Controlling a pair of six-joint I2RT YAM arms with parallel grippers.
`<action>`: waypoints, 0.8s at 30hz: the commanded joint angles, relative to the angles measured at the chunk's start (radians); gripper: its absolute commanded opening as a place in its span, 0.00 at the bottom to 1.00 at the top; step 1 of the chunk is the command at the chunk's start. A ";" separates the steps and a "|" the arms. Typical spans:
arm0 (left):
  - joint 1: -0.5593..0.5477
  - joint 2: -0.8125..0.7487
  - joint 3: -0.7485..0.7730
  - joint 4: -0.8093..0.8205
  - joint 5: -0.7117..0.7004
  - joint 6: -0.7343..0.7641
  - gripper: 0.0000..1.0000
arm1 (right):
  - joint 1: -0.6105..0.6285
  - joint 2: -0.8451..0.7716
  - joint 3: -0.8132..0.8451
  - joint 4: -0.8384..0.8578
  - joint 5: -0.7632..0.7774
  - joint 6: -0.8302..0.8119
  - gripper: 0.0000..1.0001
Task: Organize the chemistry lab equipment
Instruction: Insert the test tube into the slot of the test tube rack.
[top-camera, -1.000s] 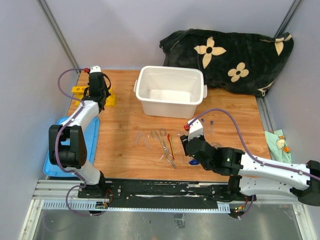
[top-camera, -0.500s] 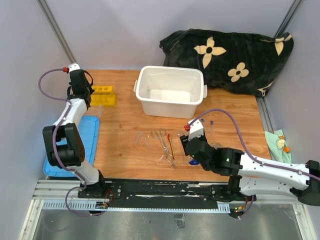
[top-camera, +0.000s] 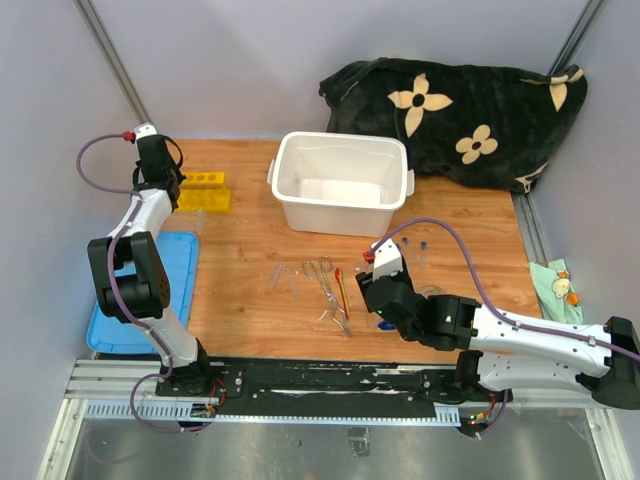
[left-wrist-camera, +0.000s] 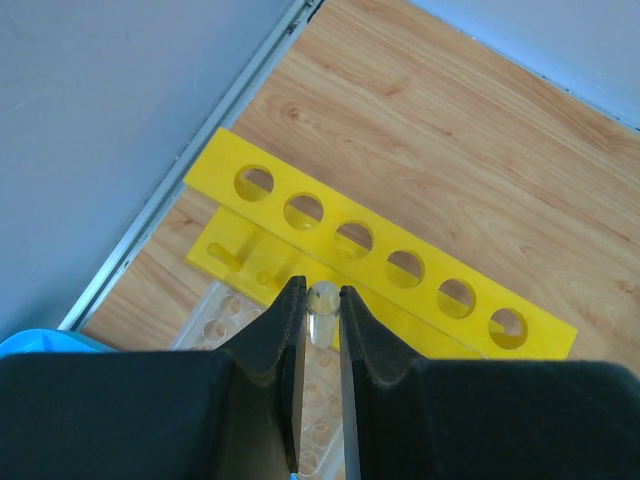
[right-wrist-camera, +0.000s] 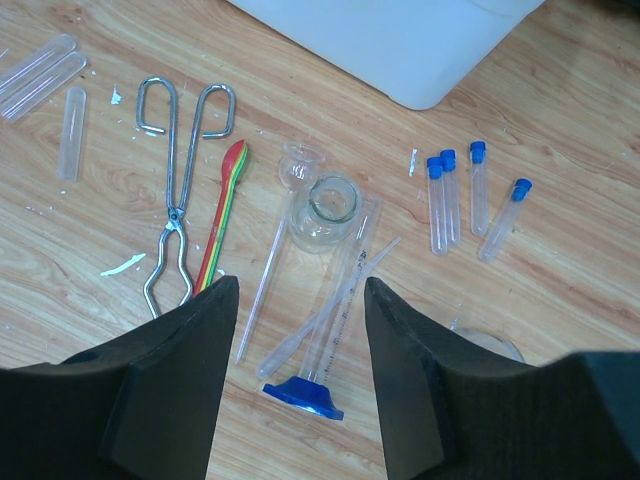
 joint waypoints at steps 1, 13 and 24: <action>0.008 0.017 0.033 0.027 -0.006 0.003 0.00 | -0.003 0.004 0.004 0.021 0.028 -0.002 0.55; 0.016 0.049 0.045 0.038 -0.011 0.013 0.00 | -0.022 -0.013 -0.006 0.021 0.020 -0.005 0.56; 0.032 0.058 0.056 0.045 -0.008 0.015 0.00 | -0.042 -0.008 -0.005 0.022 0.006 -0.008 0.56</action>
